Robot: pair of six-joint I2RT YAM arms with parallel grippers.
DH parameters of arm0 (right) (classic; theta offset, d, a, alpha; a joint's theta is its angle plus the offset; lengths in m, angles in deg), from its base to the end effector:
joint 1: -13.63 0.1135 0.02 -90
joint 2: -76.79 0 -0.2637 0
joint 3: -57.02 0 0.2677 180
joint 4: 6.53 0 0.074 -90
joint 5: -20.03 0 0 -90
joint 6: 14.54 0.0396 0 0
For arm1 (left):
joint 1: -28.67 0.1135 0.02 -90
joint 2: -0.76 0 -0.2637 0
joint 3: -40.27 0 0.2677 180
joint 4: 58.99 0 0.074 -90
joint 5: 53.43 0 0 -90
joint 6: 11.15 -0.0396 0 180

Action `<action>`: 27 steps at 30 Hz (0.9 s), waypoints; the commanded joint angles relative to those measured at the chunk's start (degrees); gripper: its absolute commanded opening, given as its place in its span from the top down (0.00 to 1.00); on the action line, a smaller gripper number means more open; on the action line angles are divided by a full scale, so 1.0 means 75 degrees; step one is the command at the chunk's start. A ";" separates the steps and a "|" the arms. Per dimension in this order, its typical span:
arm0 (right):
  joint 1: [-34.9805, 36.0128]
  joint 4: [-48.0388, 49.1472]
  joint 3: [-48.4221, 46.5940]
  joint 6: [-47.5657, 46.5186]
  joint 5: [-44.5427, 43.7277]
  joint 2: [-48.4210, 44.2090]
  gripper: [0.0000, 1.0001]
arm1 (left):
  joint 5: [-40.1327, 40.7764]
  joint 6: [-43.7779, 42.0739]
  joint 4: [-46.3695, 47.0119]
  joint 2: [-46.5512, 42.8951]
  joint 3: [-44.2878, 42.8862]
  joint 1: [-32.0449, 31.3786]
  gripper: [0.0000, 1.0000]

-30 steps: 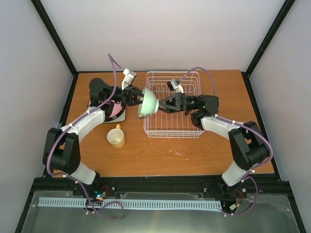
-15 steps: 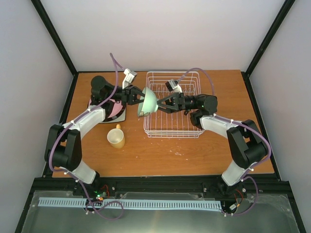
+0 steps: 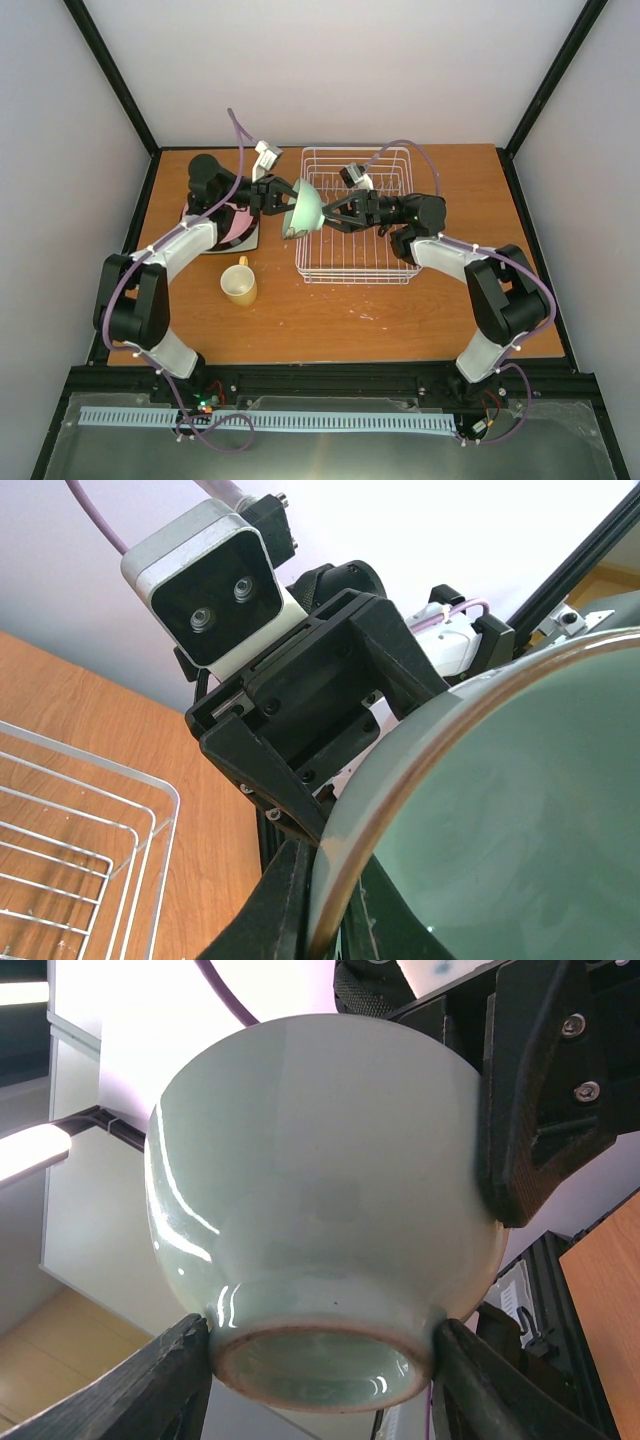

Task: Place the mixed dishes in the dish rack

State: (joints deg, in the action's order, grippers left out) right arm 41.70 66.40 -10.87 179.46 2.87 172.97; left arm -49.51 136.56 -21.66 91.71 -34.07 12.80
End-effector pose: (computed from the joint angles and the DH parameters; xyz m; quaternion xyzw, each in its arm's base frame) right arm 0.2867 0.1958 0.3090 -0.2410 0.5816 0.7714 0.0924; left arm 0.3284 -0.1344 0.3278 0.3762 0.5886 -0.6708 0.2492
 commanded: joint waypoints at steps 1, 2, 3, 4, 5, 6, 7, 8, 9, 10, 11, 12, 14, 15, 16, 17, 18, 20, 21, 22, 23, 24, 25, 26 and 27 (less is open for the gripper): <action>0.0522 0.1357 -0.0320 -0.0159 -0.0232 0.0146 0.97 | 0.0779 -0.0155 -0.0001 0.0253 -0.0392 -0.0297 0.96; 0.0522 0.1347 -0.0310 -0.0173 -0.0248 0.0157 0.97 | 0.0793 -0.0192 -0.0036 0.0280 -0.0393 -0.0297 0.96; 0.0519 0.1356 -0.0313 -0.0178 -0.0248 0.0170 0.97 | 0.0807 -0.0253 -0.0108 0.0291 -0.0382 -0.0297 0.95; 0.0503 0.1347 -0.0301 -0.0197 -0.0260 0.0191 0.97 | 0.0813 -0.0303 -0.0177 0.0313 -0.0388 -0.0297 0.94; 0.0485 0.1345 -0.0270 -0.0226 -0.0299 0.0201 0.97 | 0.0814 -0.0374 -0.0282 0.0329 -0.0393 -0.0297 0.92; 0.0452 0.1345 -0.0243 -0.0249 -0.0336 0.0200 0.97 | 0.0820 -0.0449 -0.0379 0.0350 -0.0404 -0.0294 0.92; 0.0408 0.1342 -0.0200 -0.0260 -0.0388 0.0214 0.97 | 0.0823 -0.0508 -0.0441 0.0355 -0.0405 -0.0296 0.92; 0.0360 0.1345 -0.0155 -0.0294 -0.0430 0.0217 0.97 | 0.0831 -0.0576 -0.0523 0.0365 -0.0414 -0.0297 0.91; 0.0304 0.1339 -0.0105 -0.0316 -0.0454 0.0219 0.97 | 0.0826 -0.0659 -0.0629 0.0365 -0.0433 -0.0297 0.90; 0.0255 0.1342 -0.0068 -0.0330 -0.0483 0.0216 0.97 | 0.0826 -0.0755 -0.0790 0.0385 -0.0477 -0.0297 0.90; 0.0191 0.1345 -0.0034 -0.0348 -0.0494 0.0218 0.97 | 0.0825 -0.0867 -0.0943 0.0405 -0.0527 -0.0297 0.89; 0.0131 0.1339 0.0011 -0.0355 -0.0518 0.0220 0.97 | 0.0840 -0.0954 -0.1065 0.0416 -0.0568 -0.0294 0.88; 0.0023 0.1343 0.0071 -0.0369 -0.0530 0.0249 0.97 | 0.0843 -0.1067 -0.1209 0.0462 -0.0640 -0.0297 0.81; -0.0034 0.1345 0.0087 -0.0373 -0.0529 0.0264 0.97 | 0.0853 -0.1108 -0.1271 0.0494 -0.0675 -0.0297 0.79; -0.0075 0.1345 0.0108 -0.0395 -0.0535 0.0284 0.97 | 0.0851 -0.1144 -0.1313 0.0530 -0.0714 -0.0297 0.79; -0.0137 0.1345 0.0159 -0.0402 -0.0553 0.0296 0.97 | 0.0848 -0.1155 -0.1333 0.0571 -0.0737 -0.0297 0.78; -0.0175 0.1345 0.0183 -0.0411 -0.0559 0.0306 0.97 | 0.0843 -0.1172 -0.1370 0.0606 -0.0769 -0.0297 0.77; -0.0290 0.1348 0.0266 -0.0443 -0.0570 0.0331 0.97 | 0.0826 -0.1215 -0.1426 0.0653 -0.0808 -0.0297 0.76; -0.0348 0.1341 0.0303 -0.0462 -0.0565 0.0338 0.97 | 0.0812 -0.1231 -0.1468 0.0676 -0.0824 -0.0297 0.74; -0.0417 0.1345 0.0356 -0.0482 -0.0566 0.0349 0.97 | 0.0816 -0.1293 -0.1561 0.0699 -0.0850 -0.0297 0.71; -0.0480 0.1353 0.0388 -0.0486 -0.0570 0.0364 0.97 | 0.0826 -0.1351 -0.1692 0.0718 -0.0891 -0.0297 0.69; -0.0542 0.1346 0.0414 -0.0491 -0.0546 0.0379 0.97 | 0.0837 -0.1450 -0.1825 0.0741 -0.0943 -0.0297 0.68; -0.0598 0.1345 0.0441 -0.0496 -0.0523 0.0384 0.97 | 0.0858 -0.1565 -0.2003 0.0768 -0.1013 -0.0297 0.66; -0.0643 0.1347 0.0467 -0.0502 -0.0495 0.0399 0.97 | 0.0888 -0.1814 -0.2274 0.0774 -0.1093 -0.0297 0.64; -0.0693 0.1345 0.0494 -0.0513 -0.0462 0.0414 0.97 | 0.0953 -0.2086 -0.2630 0.0807 -0.1218 -0.0291 0.63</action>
State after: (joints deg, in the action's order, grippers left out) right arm 38.08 66.38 -7.66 176.95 0.25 175.92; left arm -43.89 127.56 -34.38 96.96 -38.59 11.22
